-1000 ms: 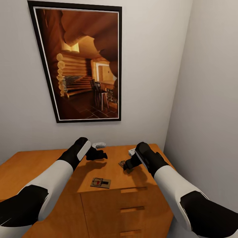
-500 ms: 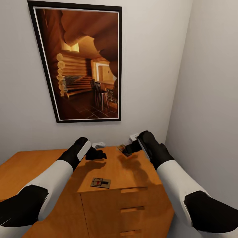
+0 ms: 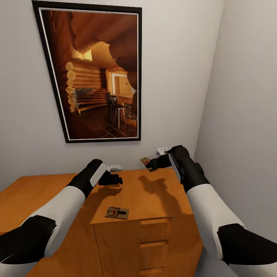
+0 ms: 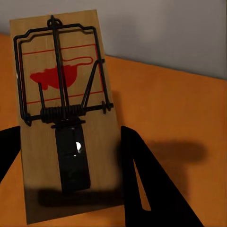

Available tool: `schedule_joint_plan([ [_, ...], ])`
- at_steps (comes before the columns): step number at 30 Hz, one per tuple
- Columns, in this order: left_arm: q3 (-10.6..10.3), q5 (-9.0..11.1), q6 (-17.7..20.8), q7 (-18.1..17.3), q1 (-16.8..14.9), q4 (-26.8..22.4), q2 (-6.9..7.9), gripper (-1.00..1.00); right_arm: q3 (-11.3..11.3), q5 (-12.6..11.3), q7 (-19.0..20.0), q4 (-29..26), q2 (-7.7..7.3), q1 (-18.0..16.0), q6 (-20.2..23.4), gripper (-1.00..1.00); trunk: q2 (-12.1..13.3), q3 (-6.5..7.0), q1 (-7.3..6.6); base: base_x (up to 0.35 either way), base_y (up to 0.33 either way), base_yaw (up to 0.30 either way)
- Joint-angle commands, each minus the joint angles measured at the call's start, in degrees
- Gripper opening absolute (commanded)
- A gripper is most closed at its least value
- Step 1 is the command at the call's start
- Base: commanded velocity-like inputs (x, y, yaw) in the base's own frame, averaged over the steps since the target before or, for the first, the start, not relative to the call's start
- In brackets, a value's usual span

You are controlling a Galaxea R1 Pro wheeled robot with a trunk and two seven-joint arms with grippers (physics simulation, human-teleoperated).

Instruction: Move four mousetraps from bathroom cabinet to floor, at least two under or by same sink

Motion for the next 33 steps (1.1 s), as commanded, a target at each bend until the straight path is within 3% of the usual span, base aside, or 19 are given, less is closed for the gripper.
schedule_joint_plan([
  [1,-0.22,0.59,0.14,0.55,-0.04,-0.05,0.04,1.0,0.01,0.43,0.3,-0.06,0.0,-0.05,0.21,-1.0,-0.04,-0.07,0.0,0.0,0.0,0.0],
  [6,-0.22,0.59,0.18,0.51,-0.04,0.16,0.06,1.0,0.06,0.51,0.29,-0.07,-0.26,-0.01,0.21,-1.0,-0.04,-0.07,0.0,0.0,0.0,0.0],
  [18,-0.14,1.34,0.2,0.41,-0.04,0.05,0.15,1.0,0.28,0.39,0.27,0.0,-3.73,0.0,0.21,-1.0,-0.04,-0.07,0.0,0.0,0.0,0.0],
  [30,0.12,1.33,0.19,0.53,-0.04,0.15,0.44,1.0,0.31,0.43,0.4,0.01,-4.49,0.0,0.21,-1.0,-0.04,-0.07,0.0,0.0,0.0,0.0],
  [33,0.06,1.04,0.16,0.59,-0.04,0.11,0.43,1.0,0.41,0.4,0.32,0.08,-5.55,0.18,0.21,-1.0,-0.04,-0.07,0.0,0.0,0.0,0.0],
])
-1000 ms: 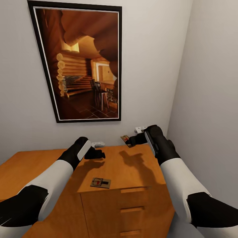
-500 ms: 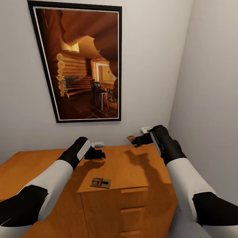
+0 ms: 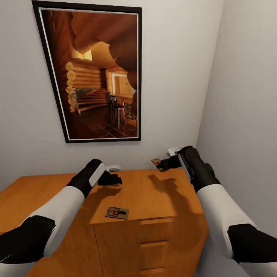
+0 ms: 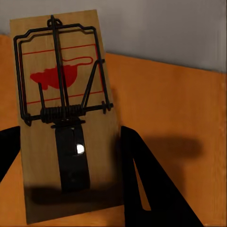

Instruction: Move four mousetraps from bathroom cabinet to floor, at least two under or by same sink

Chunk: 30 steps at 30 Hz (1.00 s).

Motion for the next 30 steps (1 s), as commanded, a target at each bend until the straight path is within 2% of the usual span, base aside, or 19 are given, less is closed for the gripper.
schedule_joint_plan([
  [1,-0.25,0.54,0.15,0.54,-0.04,-0.13,0.01,1.0,0.04,0.2,0.31,0.08,-0.29,0.03,0.25,-1.0,-0.04,-0.07,0.0,0.0,0.0,0.0],
  [3,-0.38,0.31,0.15,0.53,-0.04,-0.37,-0.11,1.0,0.09,0.18,0.45,1.43,-1.09,0.24,0.25,-1.0,-0.04,-0.07,0.0,0.0,0.0,0.0],
  [6,-0.46,0.31,0.11,0.46,-0.04,-0.51,-0.21,1.0,0.07,0.31,0.44,4.13,-1.47,0.34,0.25,-1.0,-0.04,-0.07,0.0,0.0,0.0,0.0],
  [14,-0.42,0.52,0.09,0.27,-0.04,-0.36,-0.25,1.0,0.07,-0.05,0.52,6.44,-1.29,0.39,0.25,-1.0,-0.04,-0.07,0.0,0.0,0.0,0.0],
  [22,-0.47,0.51,0.02,0.18,-0.04,0.04,-0.3,1.0,0.06,-0.2,0.77,11.44,-1.45,0.39,0.25,-1.0,-0.04,-0.07,0.0,0.0,0.0,0.0],
  [30,-0.5,0.79,-0.03,0.1,-0.04,0.16,-0.55,1.0,-0.21,-0.06,0.54,12.14,-1.65,0.39,0.25,-1.0,-0.04,-0.07,0.0,0.0,0.0,0.0],
])
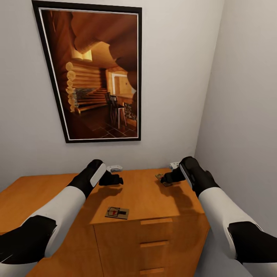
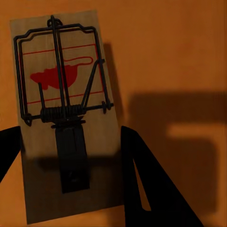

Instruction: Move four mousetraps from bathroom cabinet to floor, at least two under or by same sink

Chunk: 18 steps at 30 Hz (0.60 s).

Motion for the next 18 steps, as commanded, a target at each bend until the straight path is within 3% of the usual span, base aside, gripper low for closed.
schedule_joint_plan([
  [1,-0.23,0.57,0.17,0.56,-0.04,-0.06,-0.02,1.0,0.03,0.41,0.31,-0.05,-0.01,-0.04,0.2,-1.0,-0.04,-0.07,0.0,0.0,0.0,0.0],
  [12,-0.23,0.28,0.16,1.03,-0.04,-0.7,-1.01,1.0,0.03,0.66,0.14,-1.42,-0.01,-0.04,0.2,-1.0,-0.04,-0.07,0.0,-0.007,0.0,0.0],
  [18,-0.23,0.33,0.16,1.16,-0.04,-0.13,-3.28,1.0,0.1,0.85,-0.03,-1.44,0.0,-0.04,0.2,-1.0,-0.04,-0.07,0.0,-0.246,0.0,0.0],
])
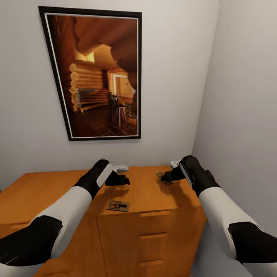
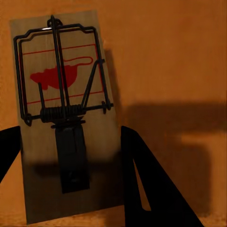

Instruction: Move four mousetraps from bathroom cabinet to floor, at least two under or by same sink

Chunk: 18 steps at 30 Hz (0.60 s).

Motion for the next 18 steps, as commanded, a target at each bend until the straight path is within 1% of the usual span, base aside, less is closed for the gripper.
schedule_joint_plan([
  [1,-0.25,0.49,0.16,0.54,-0.04,0.1,-0.25,1.0,0.02,0.38,0.28,-0.02,0.06,-0.05,0.21,-1.0,-0.05,-0.07,-0.03,-0.325,0.0,0.0],
  [4,-0.3,0.44,0.21,0.32,-0.04,0.08,-0.59,1.0,-0.06,0.17,0.31,-0.08,0.09,-0.05,0.21,-1.0,-0.05,-0.07,-0.03,-0.274,0.0,0.0],
  [7,-0.32,0.42,0.18,0.3,-0.04,-0.09,-0.76,1.0,-0.15,0.05,0.53,-0.1,0.03,-0.05,0.21,-1.0,-0.05,-0.07,-0.03,-0.116,0.0,0.0],
  [18,-0.24,0.47,0.24,0.48,-0.04,0.09,-0.84,1.0,-0.06,0.25,0.84,-0.27,-0.03,-0.05,0.21,-1.0,-0.05,-0.07,-0.03,-0.018,0.0,0.0],
])
